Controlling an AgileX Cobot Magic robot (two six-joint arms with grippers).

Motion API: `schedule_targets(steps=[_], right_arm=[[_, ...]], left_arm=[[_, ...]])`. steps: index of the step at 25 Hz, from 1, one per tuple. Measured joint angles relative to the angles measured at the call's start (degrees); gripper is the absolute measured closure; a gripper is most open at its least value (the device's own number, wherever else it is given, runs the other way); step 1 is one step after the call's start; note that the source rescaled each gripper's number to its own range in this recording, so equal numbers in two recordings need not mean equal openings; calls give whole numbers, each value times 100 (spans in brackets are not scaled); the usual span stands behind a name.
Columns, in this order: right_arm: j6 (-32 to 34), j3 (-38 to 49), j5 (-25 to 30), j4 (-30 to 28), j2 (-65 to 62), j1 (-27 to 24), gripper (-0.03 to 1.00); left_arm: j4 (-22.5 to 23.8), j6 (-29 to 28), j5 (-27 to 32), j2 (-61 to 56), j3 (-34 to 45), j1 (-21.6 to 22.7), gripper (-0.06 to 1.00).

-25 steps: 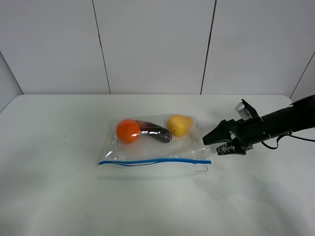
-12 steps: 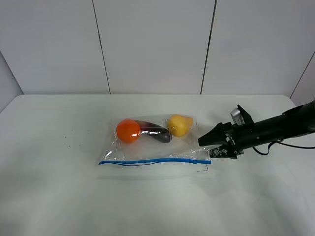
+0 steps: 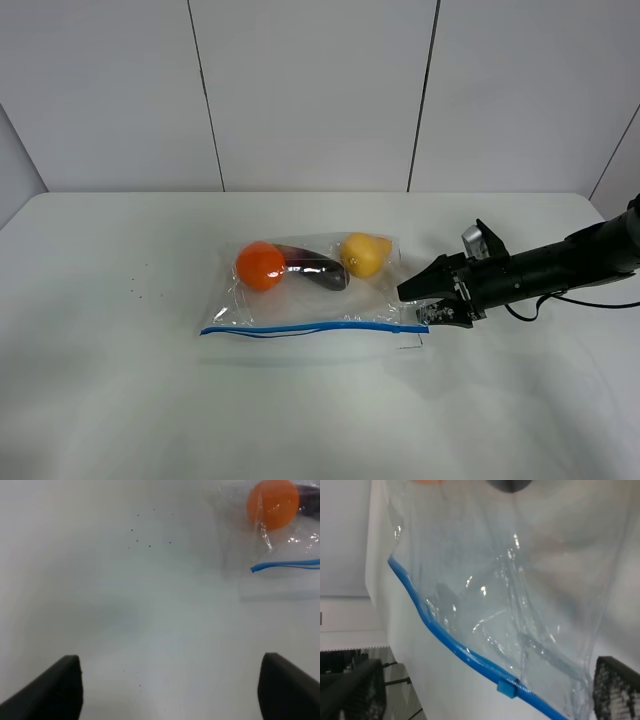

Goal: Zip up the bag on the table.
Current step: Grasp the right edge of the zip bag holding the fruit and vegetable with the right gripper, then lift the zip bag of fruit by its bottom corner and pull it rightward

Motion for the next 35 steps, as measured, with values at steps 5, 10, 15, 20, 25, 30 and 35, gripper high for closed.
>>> schedule_targets(steps=[5,10,15,20,25,30,35], right_arm=[[0,-20,10,33,127,0,14],[0,-20,10,51,199,0,29],[0,-20,10,51,199,0,40],[0,-20,10,51,199,0,62],[-13,-20,51,51,199,0,97],[-88,-20,273,154,199,0,96],[-70,-20,451,431,199,0,96]], left_arm=[[0,0,0,0,0,0,-4],[0,0,0,0,0,0,-4],[0,0,0,0,0,0,-4],[0,0,0,0,0,0,-4],[0,0,0,0,0,0,-4],[0,0,0,0,0,0,-4],[0,0,12,0,0,0,-4]])
